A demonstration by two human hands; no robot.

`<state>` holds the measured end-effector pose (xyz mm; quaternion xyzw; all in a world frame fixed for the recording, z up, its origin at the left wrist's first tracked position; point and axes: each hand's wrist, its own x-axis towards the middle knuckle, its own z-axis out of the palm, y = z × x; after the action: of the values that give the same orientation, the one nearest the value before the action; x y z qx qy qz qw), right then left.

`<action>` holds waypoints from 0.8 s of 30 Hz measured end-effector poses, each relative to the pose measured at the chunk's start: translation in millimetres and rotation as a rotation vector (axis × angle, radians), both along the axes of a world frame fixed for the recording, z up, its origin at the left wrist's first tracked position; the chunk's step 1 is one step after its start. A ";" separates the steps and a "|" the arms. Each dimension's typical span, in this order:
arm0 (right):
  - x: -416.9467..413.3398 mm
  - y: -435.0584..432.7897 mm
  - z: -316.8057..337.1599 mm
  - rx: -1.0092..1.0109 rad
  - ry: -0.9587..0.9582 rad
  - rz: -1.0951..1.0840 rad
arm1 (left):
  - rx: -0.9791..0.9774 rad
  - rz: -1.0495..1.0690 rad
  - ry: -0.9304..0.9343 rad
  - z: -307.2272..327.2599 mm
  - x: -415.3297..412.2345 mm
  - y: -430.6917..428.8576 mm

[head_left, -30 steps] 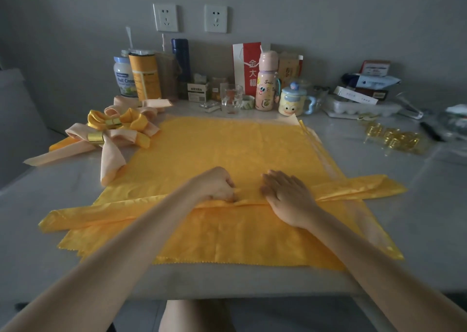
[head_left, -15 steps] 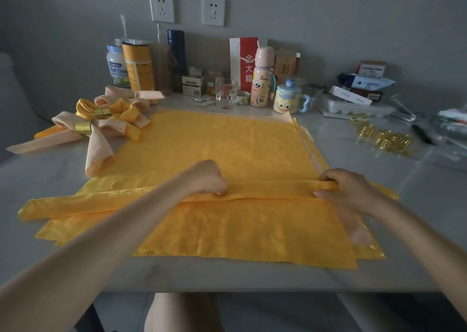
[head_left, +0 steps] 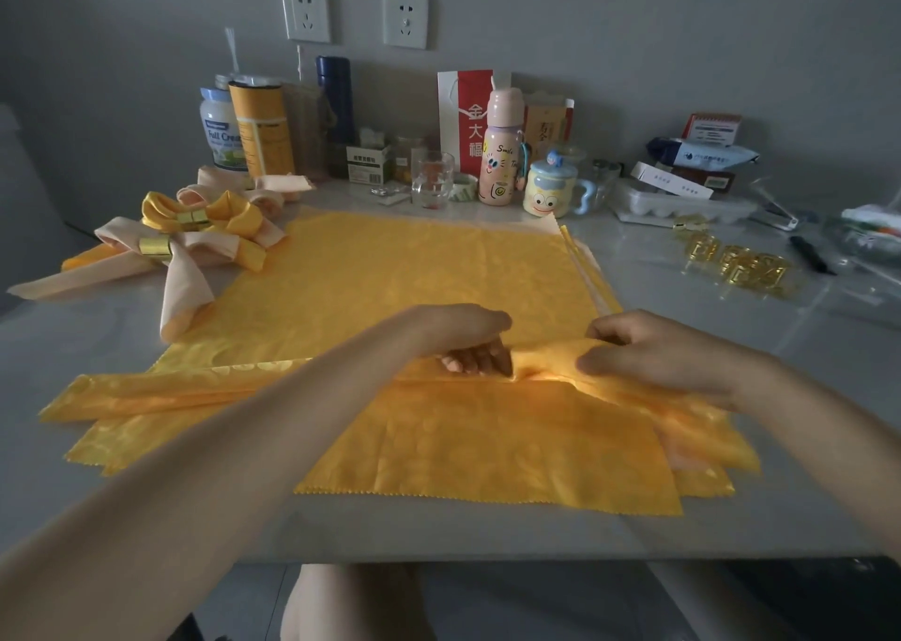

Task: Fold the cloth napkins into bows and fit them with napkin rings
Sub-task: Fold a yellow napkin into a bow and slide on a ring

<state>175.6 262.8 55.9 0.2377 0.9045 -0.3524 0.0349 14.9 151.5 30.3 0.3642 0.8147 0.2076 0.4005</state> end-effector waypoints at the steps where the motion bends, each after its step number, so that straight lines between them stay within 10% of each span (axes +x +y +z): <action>1: 0.9 -15.2 6.5 -0.169 0.043 -0.019 | 0.012 0.001 -0.044 2.1 0.0 -0.9; 10: -27.4 -92.9 -17.6 -0.223 0.054 0.320 | 0.101 -0.034 -0.049 -6.8 -6.8 -18.9; 15: -42.0 -53.8 -37.9 -0.081 0.422 -0.115 | 0.151 -0.043 -0.148 -4.9 -12.6 -31.4; 24: -56.2 -45.3 -74.9 0.268 0.372 0.011 | 0.345 -0.034 0.463 -2.6 -18.7 -57.6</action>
<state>119.4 217.5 -19.0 0.1663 0.9354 -0.2666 -0.1624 -3.8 93.9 27.7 0.4782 0.8310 0.2478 0.1392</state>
